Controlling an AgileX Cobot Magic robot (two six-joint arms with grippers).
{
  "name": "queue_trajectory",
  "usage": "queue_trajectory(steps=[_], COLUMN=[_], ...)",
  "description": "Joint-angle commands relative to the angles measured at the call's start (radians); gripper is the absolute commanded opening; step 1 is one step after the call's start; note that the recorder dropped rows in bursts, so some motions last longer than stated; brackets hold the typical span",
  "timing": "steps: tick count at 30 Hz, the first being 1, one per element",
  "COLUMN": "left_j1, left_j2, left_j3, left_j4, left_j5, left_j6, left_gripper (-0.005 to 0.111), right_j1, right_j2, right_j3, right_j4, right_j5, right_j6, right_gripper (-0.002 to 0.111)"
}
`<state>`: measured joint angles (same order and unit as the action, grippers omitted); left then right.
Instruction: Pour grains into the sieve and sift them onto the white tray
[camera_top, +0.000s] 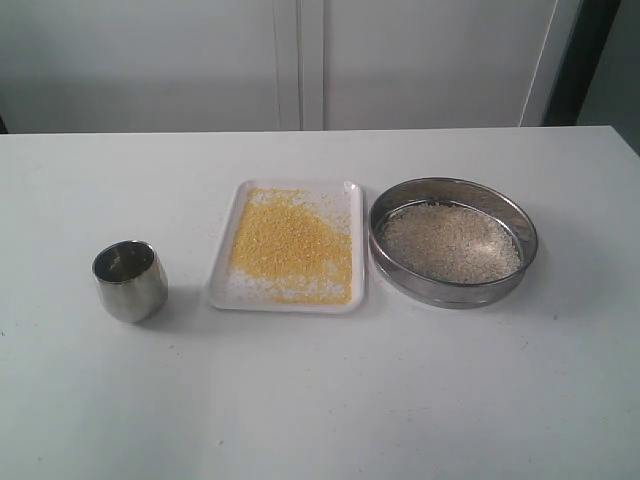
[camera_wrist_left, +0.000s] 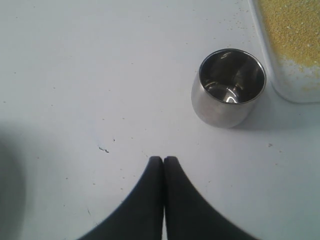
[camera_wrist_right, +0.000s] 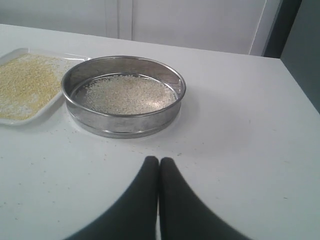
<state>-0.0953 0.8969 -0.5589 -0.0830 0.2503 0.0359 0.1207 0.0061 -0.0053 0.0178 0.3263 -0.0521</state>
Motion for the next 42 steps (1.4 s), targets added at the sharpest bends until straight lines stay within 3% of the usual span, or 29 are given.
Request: queue_trajectory(steps=[1, 25, 33, 42], left_j1=[-0.008, -0.008, -0.008, -0.006], left_j2=[-0.008, -0.017, -0.145, -0.326], left_j3=[0.008, 0.008, 0.022, 0.151], left_j4=[-0.003, -0.003, 0.04, 0.04], left_j5=[0.004, 0.004, 0.004, 0.002], left_j6=[-0.001, -0.001, 0.007, 0.009], left_gripper=[0.0, 0.0, 0.0, 0.0], right_j1=[0.0, 0.0, 0.0, 0.0], right_j2=[-0.006, -0.006, -0.006, -0.006], right_j3=[0.005, 0.005, 0.005, 0.005], right_j4=[-0.01, -0.01, -0.01, -0.01], right_j5=[0.004, 0.01, 0.01, 0.01], right_j6=[0.005, 0.005, 0.005, 0.005], right_gripper=[0.0, 0.0, 0.0, 0.0])
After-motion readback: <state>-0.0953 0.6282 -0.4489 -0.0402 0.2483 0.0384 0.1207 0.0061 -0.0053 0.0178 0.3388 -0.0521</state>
